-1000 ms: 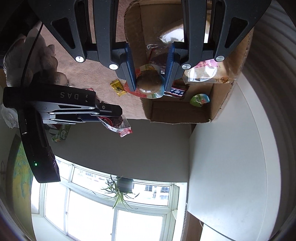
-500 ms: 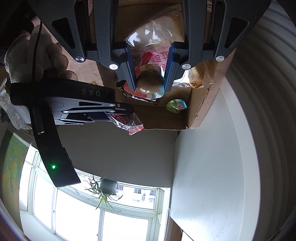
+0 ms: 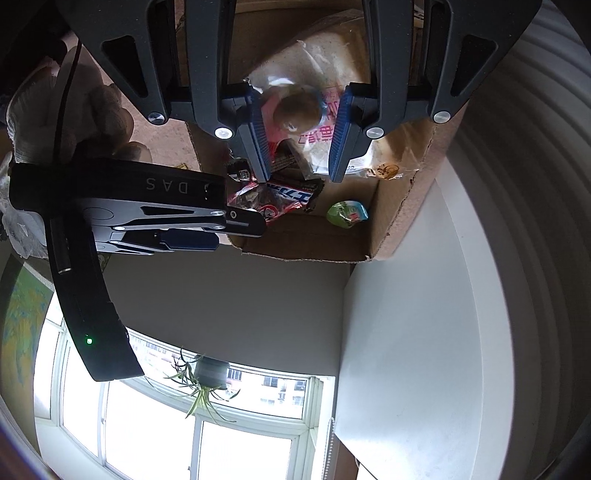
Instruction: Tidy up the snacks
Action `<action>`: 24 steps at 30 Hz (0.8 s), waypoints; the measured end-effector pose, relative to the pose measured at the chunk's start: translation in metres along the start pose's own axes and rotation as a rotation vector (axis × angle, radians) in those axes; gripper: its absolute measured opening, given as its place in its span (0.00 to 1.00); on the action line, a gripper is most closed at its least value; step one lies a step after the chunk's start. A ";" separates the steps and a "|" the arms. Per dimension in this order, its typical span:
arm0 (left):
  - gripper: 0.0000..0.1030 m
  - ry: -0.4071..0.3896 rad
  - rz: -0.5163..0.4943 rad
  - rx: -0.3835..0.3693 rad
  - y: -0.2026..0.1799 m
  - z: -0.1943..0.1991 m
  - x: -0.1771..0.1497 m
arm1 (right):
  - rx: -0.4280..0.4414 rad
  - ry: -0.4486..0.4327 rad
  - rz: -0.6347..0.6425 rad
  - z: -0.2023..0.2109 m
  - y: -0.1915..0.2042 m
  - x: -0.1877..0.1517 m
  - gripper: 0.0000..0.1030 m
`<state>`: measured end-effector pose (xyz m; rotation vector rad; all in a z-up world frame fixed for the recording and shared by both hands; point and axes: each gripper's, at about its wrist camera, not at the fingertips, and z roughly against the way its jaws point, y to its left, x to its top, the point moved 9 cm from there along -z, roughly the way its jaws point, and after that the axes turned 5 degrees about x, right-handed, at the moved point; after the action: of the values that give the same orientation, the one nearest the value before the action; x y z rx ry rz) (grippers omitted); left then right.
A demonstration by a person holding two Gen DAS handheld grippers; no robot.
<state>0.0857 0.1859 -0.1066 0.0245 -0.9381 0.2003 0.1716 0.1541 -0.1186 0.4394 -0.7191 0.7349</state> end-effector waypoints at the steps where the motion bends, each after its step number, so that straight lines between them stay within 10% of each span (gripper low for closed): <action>1: 0.33 0.001 0.001 0.000 0.000 0.000 0.000 | 0.001 -0.001 0.000 0.002 -0.001 0.000 0.64; 10: 0.52 -0.021 0.011 -0.011 -0.006 0.004 0.005 | -0.017 -0.044 -0.040 0.025 -0.021 0.003 0.93; 24: 0.52 -0.027 -0.035 -0.073 -0.058 0.003 0.012 | -0.094 -0.099 -0.172 0.086 -0.107 -0.015 0.94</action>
<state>0.1005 0.1308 -0.0917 -0.0234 -0.9706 0.1336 0.2048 0.0249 -0.0837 0.4483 -0.7947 0.5186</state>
